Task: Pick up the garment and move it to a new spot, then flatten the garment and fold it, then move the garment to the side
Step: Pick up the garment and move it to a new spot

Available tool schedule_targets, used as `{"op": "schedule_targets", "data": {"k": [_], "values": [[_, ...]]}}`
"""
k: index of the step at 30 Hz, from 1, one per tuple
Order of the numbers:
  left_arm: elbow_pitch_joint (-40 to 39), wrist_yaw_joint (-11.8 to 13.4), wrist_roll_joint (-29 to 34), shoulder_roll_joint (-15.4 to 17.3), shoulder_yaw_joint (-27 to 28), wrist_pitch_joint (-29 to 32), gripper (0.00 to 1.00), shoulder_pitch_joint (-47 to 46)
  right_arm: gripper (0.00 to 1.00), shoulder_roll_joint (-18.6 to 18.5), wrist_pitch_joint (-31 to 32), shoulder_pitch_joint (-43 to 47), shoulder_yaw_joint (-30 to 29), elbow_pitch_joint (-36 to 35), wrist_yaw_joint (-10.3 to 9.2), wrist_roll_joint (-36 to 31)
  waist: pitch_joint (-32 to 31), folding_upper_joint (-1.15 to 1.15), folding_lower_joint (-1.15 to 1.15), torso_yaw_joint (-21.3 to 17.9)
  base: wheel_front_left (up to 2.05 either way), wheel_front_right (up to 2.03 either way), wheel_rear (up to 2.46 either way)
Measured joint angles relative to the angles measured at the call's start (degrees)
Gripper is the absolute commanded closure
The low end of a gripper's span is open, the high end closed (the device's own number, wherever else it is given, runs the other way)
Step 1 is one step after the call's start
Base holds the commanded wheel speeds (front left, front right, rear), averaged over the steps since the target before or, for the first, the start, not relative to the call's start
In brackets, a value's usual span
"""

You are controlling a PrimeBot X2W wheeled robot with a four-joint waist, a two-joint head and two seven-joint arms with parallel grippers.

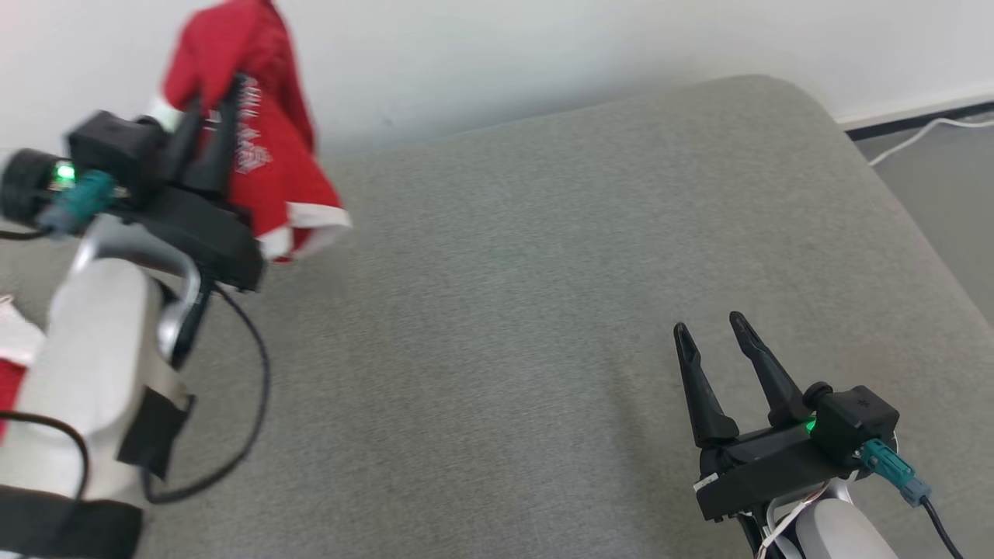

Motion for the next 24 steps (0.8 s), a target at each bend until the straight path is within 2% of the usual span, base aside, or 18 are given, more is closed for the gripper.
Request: {"op": "schedule_targets", "data": {"k": [8,14,20,24], "values": [[-8.13,-0.15,-1.36,-3.28,-3.92,2.75,1.00,4.36,0.00,0.73,-0.01,0.42,-0.27,-0.38,0.00,0.09,0.05,0.00,0.00,-3.76,0.00,0.00,0.00],[-13.16,-0.37,-2.43,-7.21,-8.15,3.96,1.00,8.37,0.00,0.85,-0.01,0.79,-0.91,-0.66,0.00,0.10,0.46,0.00,0.00,-5.59,0.00,0.00,0.00],[-13.11,-0.37,-4.70,-9.77,-10.71,3.83,1.00,11.72,0.00,0.99,0.00,0.80,-1.42,-0.75,0.00,0.09,0.99,0.00,0.00,-5.37,0.00,0.00,0.00],[-9.62,-0.13,-7.23,-10.94,-12.04,2.60,1.00,14.01,0.00,1.09,-0.01,0.79,-1.29,-0.73,0.00,0.05,1.29,0.00,0.01,-4.58,0.00,0.00,0.00]]}}
